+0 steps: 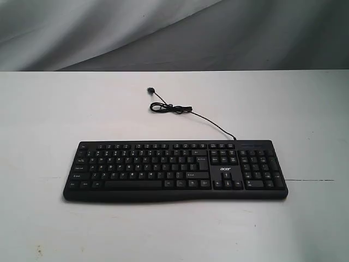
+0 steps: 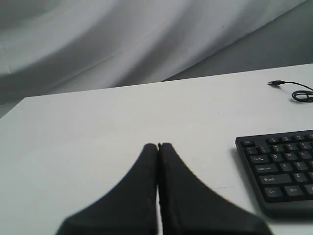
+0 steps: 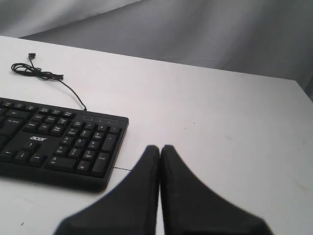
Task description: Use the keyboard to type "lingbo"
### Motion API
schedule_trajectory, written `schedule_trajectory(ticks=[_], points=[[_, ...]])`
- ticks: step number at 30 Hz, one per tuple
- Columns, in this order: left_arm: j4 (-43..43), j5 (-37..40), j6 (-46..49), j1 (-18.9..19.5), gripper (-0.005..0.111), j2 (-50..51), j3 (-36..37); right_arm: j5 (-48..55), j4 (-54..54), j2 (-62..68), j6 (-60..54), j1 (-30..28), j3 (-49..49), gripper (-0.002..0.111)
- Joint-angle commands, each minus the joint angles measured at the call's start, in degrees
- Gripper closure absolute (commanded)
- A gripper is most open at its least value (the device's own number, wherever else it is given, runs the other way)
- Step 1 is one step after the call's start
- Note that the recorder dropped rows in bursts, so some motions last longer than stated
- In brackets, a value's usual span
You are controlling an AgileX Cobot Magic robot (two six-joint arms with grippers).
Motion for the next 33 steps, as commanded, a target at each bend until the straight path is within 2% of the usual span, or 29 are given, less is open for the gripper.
schedule_trajectory(ticks=[1,25,33], points=[[-0.1,-0.6,-0.3,-0.4,0.107,-0.2,0.3,-0.1,0.3,-0.4,0.3,-0.4,0.2,0.108],[-0.1,-0.6,-0.3,-0.4,0.107,-0.2,0.3,0.6,3.1,-0.4,0.3,-0.4,-0.1,0.108],[-0.1,-0.6,-0.3,-0.4,0.107,-0.2,0.3,6.3,3.2,4.7,0.3,-0.4,-17.3,0.108]])
